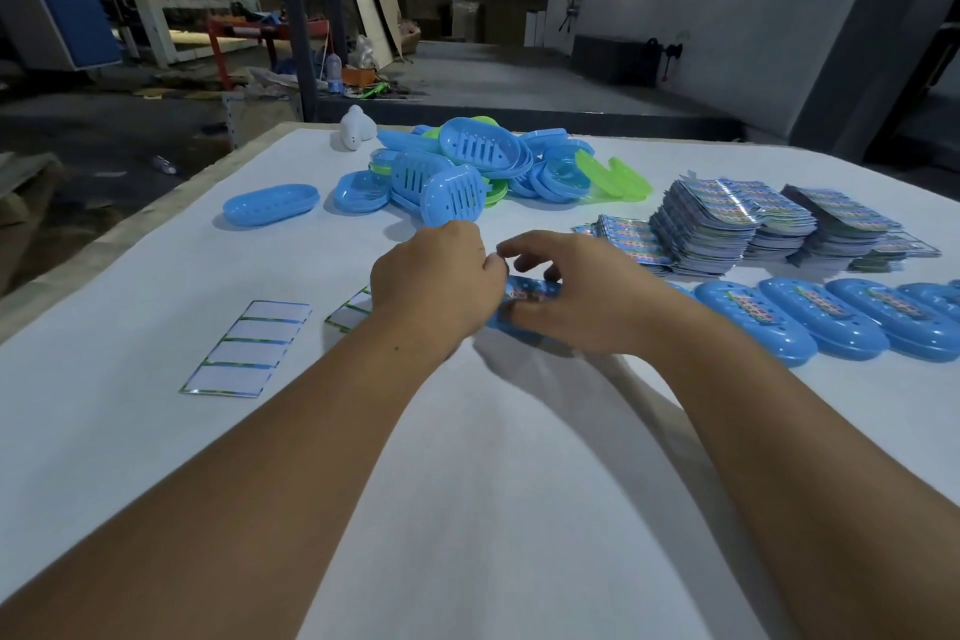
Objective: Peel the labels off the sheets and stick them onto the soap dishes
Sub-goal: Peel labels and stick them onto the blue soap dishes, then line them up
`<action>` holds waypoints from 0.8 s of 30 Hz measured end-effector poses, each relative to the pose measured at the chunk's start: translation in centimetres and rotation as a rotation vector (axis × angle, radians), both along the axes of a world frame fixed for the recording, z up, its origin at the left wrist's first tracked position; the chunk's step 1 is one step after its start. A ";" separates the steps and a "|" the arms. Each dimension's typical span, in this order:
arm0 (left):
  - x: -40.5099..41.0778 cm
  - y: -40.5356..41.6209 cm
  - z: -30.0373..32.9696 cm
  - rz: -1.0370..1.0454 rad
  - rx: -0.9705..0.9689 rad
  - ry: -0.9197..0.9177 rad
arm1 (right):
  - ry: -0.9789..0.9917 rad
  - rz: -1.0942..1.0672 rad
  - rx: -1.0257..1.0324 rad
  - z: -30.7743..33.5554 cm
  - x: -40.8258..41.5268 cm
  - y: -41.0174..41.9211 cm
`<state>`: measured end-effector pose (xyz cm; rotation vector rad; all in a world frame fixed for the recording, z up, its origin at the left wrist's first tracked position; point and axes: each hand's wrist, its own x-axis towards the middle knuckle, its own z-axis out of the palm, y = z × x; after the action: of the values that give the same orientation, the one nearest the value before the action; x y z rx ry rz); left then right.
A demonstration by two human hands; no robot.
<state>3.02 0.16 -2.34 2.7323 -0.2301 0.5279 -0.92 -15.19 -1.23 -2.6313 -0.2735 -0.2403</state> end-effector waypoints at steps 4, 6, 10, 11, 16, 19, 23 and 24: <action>0.2 0.1 0.0 0.001 -0.008 -0.027 | 0.007 -0.091 -0.191 0.1 -0.2 -0.2; 0.2 0.0 -0.1 0.007 -0.002 -0.039 | 0.035 -0.173 -0.278 0.1 -0.3 -0.3; 0.3 -0.1 -0.4 0.002 0.011 -0.039 | 0.060 -0.317 -0.340 0.3 -0.4 -0.8; 0.3 -0.1 -0.5 0.002 0.011 -0.039 | 0.067 -0.341 -0.335 0.4 -0.5 -0.9; 0.2 0.0 -0.5 0.006 0.009 -0.036 | 0.097 -0.394 -0.326 1.2 -1.2 -1.2; 0.1 -0.1 -0.5 0.000 0.011 -0.031 | 0.110 -0.374 -0.309 1.6 -1.4 -1.4; 0.0 -0.1 -0.4 0.002 0.010 -0.015 | 0.083 -0.364 -0.300 1.9 -1.7 -1.9; 0.0 -0.1 -0.3 0.001 0.009 -0.007 | 0.079 -0.366 -0.306 2.0 -1.8 -2.1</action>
<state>3.02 0.05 -2.66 2.7400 -0.2330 0.5387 -2.68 -17.29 0.76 -2.9737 0.2196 -0.2286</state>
